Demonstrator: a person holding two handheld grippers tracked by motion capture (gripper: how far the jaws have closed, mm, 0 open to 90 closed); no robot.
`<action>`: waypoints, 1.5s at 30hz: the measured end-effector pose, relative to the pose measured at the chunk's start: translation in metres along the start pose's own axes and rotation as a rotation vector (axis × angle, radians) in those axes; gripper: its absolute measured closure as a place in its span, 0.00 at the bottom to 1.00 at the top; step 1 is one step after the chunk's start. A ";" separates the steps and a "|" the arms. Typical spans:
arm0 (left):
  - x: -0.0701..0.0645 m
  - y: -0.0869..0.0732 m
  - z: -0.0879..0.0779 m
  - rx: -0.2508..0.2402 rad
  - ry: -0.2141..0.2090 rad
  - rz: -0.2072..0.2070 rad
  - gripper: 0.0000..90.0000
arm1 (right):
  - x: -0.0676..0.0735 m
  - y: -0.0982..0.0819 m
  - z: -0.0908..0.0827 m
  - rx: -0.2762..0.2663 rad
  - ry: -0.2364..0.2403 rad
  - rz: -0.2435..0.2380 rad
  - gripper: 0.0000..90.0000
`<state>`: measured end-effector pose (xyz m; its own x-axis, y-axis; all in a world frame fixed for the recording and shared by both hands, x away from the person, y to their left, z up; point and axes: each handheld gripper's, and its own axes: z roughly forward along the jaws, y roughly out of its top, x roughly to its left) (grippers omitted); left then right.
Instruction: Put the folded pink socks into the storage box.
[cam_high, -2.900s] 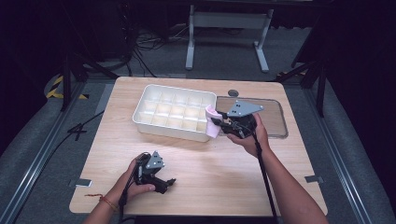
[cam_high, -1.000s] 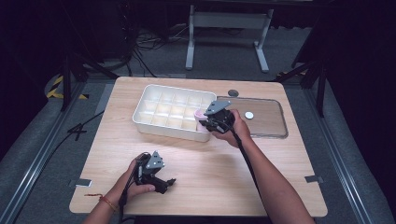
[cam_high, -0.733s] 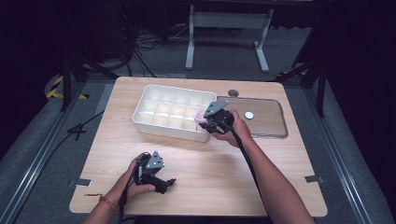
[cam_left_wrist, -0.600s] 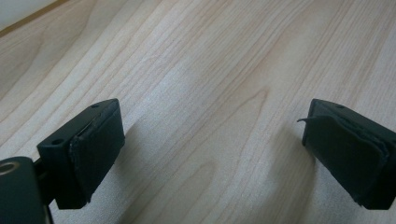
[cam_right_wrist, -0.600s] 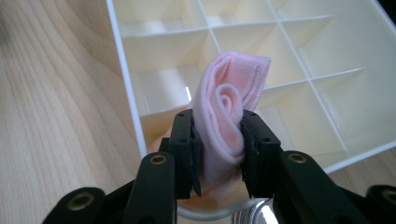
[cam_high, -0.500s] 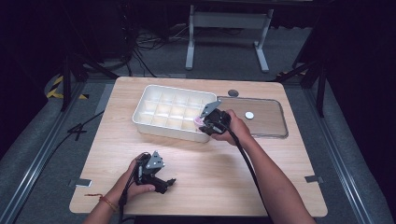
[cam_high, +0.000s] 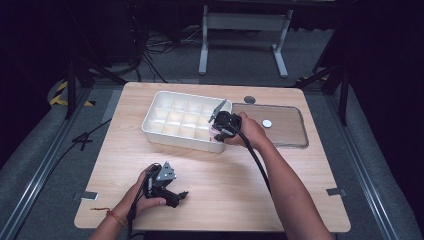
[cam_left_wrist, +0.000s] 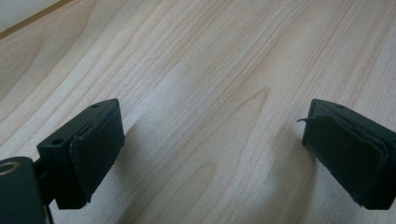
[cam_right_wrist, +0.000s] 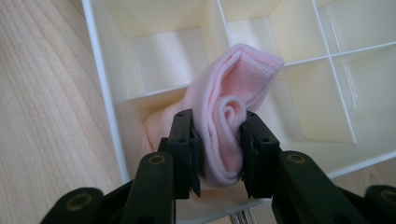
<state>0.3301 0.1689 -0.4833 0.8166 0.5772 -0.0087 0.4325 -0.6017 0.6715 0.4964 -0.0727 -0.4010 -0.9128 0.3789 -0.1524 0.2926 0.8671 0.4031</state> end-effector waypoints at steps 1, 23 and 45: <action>0.000 0.000 0.000 0.000 0.000 0.000 0.06 | -0.001 0.001 0.001 0.004 -0.002 -0.008 0.76; 0.000 0.000 0.000 -0.001 0.001 0.000 0.06 | -0.006 -0.009 -0.014 -0.187 0.054 0.110 0.79; 0.000 0.000 0.000 -0.001 0.000 0.000 0.06 | 0.004 -0.001 0.012 -0.025 0.007 0.086 0.87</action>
<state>0.3300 0.1689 -0.4835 0.8164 0.5774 -0.0086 0.4321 -0.6009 0.6724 0.4959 -0.0681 -0.4130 -0.8867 0.4491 -0.1097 0.3627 0.8230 0.4373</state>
